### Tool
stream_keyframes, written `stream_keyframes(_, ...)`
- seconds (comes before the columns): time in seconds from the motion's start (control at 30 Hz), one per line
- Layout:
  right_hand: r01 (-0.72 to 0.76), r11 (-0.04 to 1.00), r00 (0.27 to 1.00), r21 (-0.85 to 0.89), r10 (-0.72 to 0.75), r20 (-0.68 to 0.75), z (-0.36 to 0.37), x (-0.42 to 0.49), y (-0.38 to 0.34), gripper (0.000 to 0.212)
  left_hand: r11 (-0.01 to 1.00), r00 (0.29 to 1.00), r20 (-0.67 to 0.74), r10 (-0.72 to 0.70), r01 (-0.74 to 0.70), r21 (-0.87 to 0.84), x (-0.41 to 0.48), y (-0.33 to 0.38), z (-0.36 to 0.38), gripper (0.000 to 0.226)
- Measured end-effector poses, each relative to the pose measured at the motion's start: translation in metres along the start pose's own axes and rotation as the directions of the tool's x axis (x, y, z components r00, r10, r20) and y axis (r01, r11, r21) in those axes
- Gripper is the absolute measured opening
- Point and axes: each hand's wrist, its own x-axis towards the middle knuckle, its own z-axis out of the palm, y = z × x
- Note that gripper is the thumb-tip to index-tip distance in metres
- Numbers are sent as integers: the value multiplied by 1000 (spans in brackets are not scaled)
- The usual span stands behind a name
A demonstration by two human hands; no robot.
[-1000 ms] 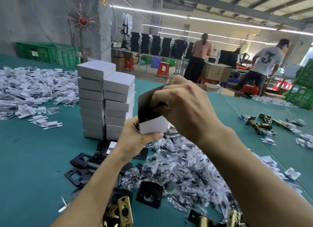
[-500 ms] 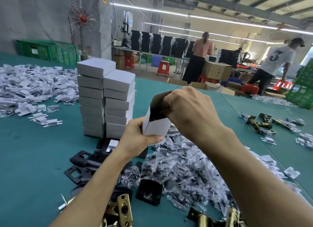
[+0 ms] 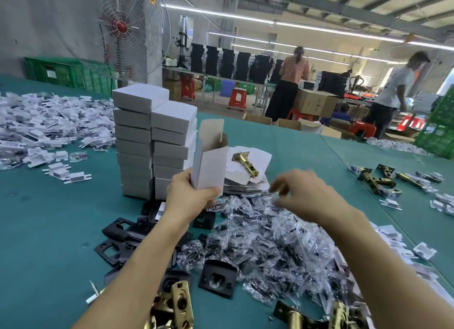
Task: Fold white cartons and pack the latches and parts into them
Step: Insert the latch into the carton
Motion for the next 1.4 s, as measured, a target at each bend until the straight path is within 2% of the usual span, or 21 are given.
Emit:
stream_keyframes(0.03, -27, 996, 987, -90, 40, 156, 6, -2, 8, 34, 997, 999, -20, 33, -32, 63, 0, -1, 0, 36)
stream_keyframes(0.07, -39, 989, 964, -143, 75, 254, 13, -4, 14, 46, 987, 997, -25, 74, -70, 144, 0, -2, -1, 38)
stream_keyframes(0.1, -44, 986, 953, -160, 89, 289, 19, -5, 18, 55, 973, 994, -19, 108, -101, 206, -1, -2, 0, 38)
stream_keyframes(0.13, -44, 987, 954, -155, 88, 288, 24, -7, 21, 58, 968, 992, -9, 126, -121, 220, -1, -2, 1, 37)
stream_keyframes(0.17, -45, 989, 961, -140, 81, 264, 29, -7, 24, 58, 980, 993, 4, 118, -117, 162, -2, -1, 2, 35)
stream_keyframes(0.27, -79, 994, 975, -73, 92, 200, 34, -6, 30, 51, 993, 999, 29, 22, -19, -117, -2, 7, 4, 31)
stream_keyframes(0.37, -62, 998, 983, 14, 59, 172, 33, -5, 33, 38, 997, 998, 59, 13, -9, -76, -2, 9, 5, 37)
stream_keyframes(0.43, -32, 998, 990, 47, 25, 138, 30, -4, 32, 32, 997, 995, 102, -21, 28, -67, -4, 8, 5, 34)
stream_keyframes(0.5, -15, 1000, 994, 16, 13, 107, 26, -3, 34, 27, 995, 987, 151, -50, 62, -77, -6, 7, 6, 31)
stream_keyframes(0.6, -19, 998, 994, -63, 26, 109, 22, -2, 36, 14, 994, 988, 145, 46, -31, -101, -6, 7, 8, 28)
stream_keyframes(0.67, -14, 1000, 999, 22, 13, 48, 21, -2, 36, 11, 978, 987, 105, 121, -100, -182, -7, 9, 9, 34)
stream_keyframes(0.73, 1, 984, 995, 177, 17, -100, 21, -3, 34, 18, 963, 987, 98, 130, -103, -247, -6, 9, 8, 41)
stream_keyframes(0.8, 27, 925, 975, 378, 59, -213, 22, -6, 29, 19, 976, 981, 156, 116, -83, -203, -8, 7, 9, 50)
stream_keyframes(0.87, 74, 839, 956, 538, 93, -277, 21, -9, 20, 16, 991, 974, 209, 83, -58, -120, -10, 3, 11, 48)
stream_keyframes(0.97, 193, 715, 920, 672, 105, -377, 7, -12, 4, 10, 995, 974, 206, 95, -92, -22, -10, -3, 12, 39)
stream_keyframes(1.03, 292, 629, 917, 720, 28, -397, -4, -12, -7, 17, 991, 977, 173, 123, -131, 39, -8, -5, 11, 37)
stream_keyframes(1.1, 410, 628, 888, 661, -109, -447, -10, -11, -18, 21, 980, 977, 160, 142, -161, 114, -6, -4, 9, 38)
stream_keyframes(1.2, 528, 687, 816, 499, -245, -524, -12, -6, -33, 22, 963, 972, 193, 137, -177, 205, -9, -1, 10, 45)
stream_keyframes(1.33, 620, 755, 658, 215, -350, -667, -7, 2, -47, 3, 976, 952, 286, 108, -156, 150, -12, 1, 12, 41)
stream_keyframes(1.4, 638, 755, 612, 149, -380, -693, -2, 4, -46, 2, 976, 951, 292, 100, -151, 158, -11, 2, 12, 39)
